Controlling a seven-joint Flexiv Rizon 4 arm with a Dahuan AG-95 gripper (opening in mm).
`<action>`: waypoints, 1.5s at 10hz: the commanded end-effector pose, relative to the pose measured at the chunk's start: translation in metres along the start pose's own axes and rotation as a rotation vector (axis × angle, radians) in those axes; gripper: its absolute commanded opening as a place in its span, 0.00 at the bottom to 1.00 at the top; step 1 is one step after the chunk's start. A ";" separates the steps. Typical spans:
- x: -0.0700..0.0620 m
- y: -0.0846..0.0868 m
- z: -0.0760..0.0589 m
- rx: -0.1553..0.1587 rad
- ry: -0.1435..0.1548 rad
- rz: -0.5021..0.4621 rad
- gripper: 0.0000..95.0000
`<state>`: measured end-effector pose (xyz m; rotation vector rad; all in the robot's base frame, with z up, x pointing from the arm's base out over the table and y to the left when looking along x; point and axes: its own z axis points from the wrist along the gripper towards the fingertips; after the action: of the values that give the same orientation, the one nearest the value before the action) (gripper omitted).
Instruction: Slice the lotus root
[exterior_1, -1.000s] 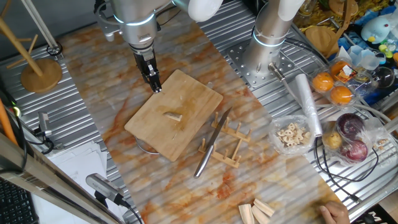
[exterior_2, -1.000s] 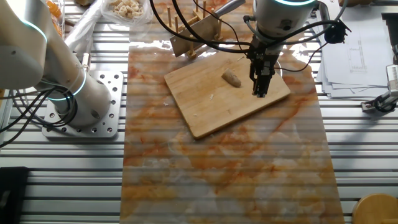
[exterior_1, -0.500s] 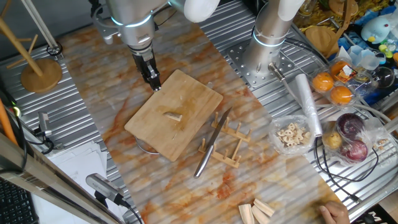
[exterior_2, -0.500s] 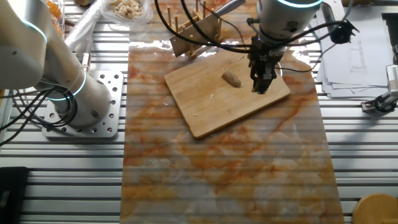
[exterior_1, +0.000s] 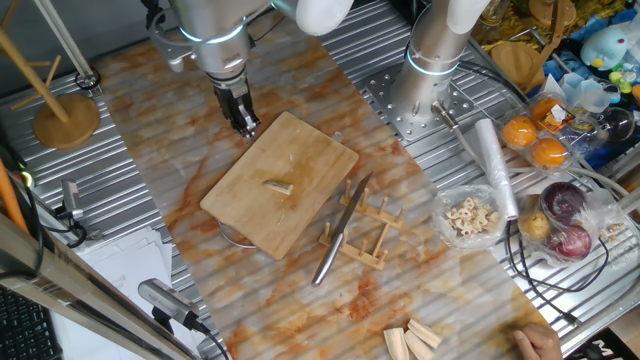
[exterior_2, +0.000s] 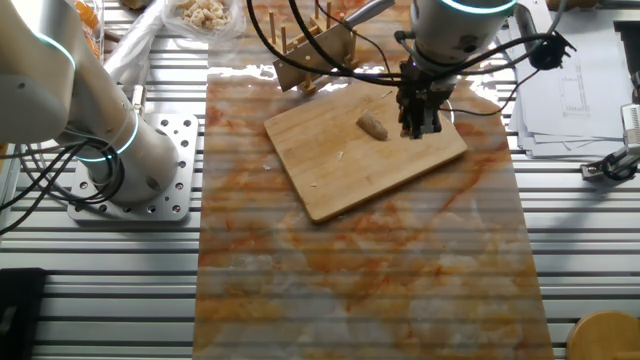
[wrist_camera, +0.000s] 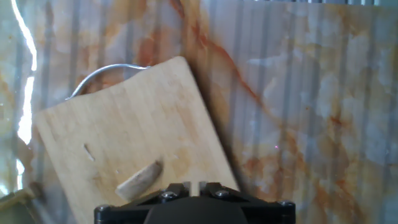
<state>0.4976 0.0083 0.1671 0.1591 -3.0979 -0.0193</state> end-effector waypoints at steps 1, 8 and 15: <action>-0.004 0.022 0.003 0.017 0.012 0.001 0.00; -0.008 0.061 0.010 0.030 0.025 -0.134 0.00; -0.006 0.059 0.010 0.054 0.017 -0.243 0.00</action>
<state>0.4973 0.0680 0.1567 0.5361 -3.0482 0.0643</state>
